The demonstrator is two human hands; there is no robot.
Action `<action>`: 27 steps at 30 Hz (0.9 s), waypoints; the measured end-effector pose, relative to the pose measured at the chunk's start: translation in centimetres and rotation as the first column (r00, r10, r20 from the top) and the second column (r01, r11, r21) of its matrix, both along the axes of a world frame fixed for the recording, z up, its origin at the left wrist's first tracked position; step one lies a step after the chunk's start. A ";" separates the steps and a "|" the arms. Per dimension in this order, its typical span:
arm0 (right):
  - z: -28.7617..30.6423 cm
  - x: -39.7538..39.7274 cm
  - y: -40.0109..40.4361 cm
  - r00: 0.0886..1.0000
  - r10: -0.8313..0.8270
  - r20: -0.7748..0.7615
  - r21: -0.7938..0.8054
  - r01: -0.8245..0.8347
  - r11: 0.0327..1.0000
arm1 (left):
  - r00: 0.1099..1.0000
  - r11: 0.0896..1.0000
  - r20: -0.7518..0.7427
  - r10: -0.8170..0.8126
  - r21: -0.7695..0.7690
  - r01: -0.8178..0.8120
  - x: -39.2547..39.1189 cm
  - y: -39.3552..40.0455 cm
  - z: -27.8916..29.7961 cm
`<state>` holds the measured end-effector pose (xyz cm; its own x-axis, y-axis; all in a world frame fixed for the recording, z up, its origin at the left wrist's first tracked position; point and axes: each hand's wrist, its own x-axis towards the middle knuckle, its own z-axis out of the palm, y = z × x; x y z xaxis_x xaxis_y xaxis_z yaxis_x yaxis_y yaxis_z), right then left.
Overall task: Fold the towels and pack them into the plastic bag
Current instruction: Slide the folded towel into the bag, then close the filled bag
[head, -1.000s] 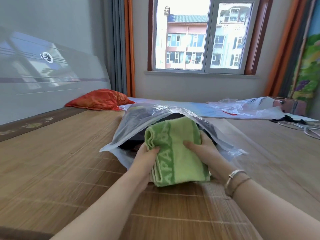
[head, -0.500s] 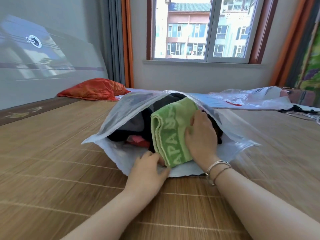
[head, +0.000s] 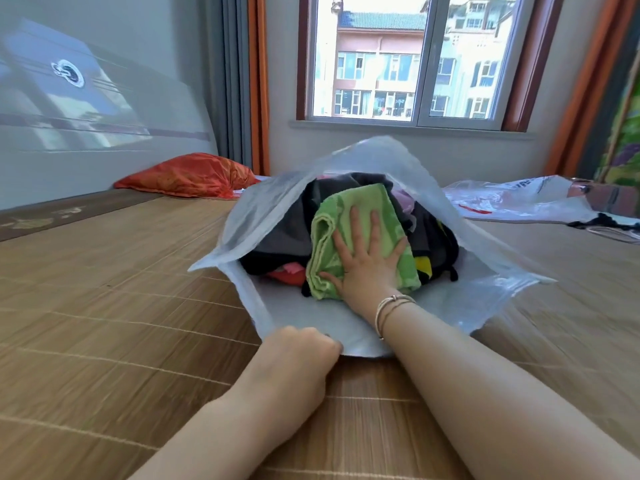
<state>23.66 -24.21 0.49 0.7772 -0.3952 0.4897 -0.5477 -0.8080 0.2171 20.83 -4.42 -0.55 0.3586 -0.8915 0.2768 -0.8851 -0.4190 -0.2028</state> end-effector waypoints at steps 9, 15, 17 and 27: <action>1.1 1.0 -1.3 0.997 0.043 -0.070 0.017 -0.041 0.999 | 0.998 0.999 -0.033 0.046 0.015 -0.046 -0.7 0.4 0.6; 1.9 -4.3 1.1 0.982 0.184 -0.043 0.170 -0.174 0.970 | 0.996 0.968 -0.071 -0.046 -0.249 0.026 -1.8 1.7 1.3; 2.0 -6.4 2.4 0.973 0.229 0.018 0.193 -0.228 0.954 | 0.989 0.886 0.085 -0.118 -0.441 0.144 -2.0 2.6 2.3; 12.1 -13.6 5.4 0.722 0.388 0.572 -0.246 -0.300 0.921 | 0.978 0.694 -0.063 0.196 -0.696 -0.184 -0.3 3.5 12.6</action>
